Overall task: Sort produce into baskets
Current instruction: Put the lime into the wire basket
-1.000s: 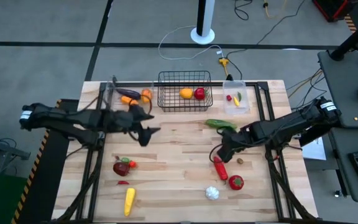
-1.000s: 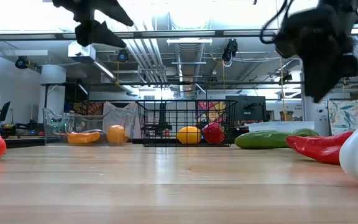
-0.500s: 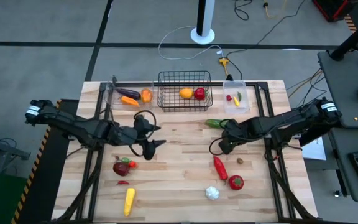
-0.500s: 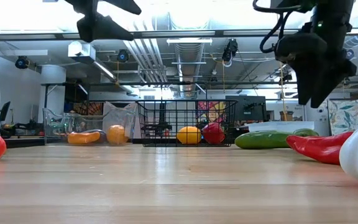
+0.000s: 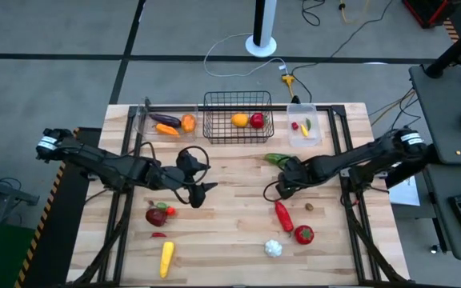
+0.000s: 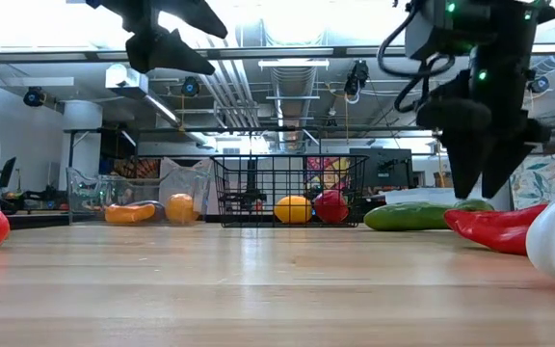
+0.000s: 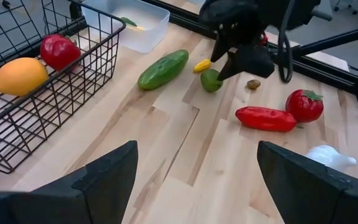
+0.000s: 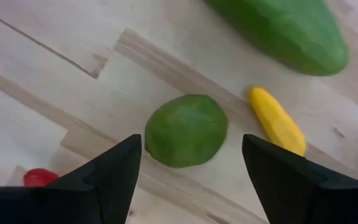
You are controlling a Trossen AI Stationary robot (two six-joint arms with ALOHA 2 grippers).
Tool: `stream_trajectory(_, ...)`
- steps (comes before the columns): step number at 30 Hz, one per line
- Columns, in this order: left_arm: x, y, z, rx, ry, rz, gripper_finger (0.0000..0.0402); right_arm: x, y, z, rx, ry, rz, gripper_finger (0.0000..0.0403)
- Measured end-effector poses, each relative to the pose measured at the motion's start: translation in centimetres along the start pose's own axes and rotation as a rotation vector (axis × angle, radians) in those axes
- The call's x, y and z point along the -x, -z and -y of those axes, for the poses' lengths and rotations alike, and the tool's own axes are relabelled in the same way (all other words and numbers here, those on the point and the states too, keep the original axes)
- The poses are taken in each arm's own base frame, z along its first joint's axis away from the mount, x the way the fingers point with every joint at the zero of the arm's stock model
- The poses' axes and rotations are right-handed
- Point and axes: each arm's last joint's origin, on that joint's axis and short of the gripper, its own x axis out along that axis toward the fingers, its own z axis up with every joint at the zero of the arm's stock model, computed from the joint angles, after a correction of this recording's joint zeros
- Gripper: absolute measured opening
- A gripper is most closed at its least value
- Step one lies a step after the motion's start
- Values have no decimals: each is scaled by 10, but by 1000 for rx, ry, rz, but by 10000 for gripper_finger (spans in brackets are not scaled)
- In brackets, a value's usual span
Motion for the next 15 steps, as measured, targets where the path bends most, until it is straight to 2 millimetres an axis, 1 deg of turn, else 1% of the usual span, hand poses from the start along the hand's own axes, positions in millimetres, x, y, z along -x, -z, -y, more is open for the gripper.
stream_trajectory(9,0,0,0,-19,1,1,311,-25,2,-12,11,29,-63,256)
stream_trajectory(15,0,0,0,-31,-8,7,311,-30,2,-14,-3,42,-67,234)
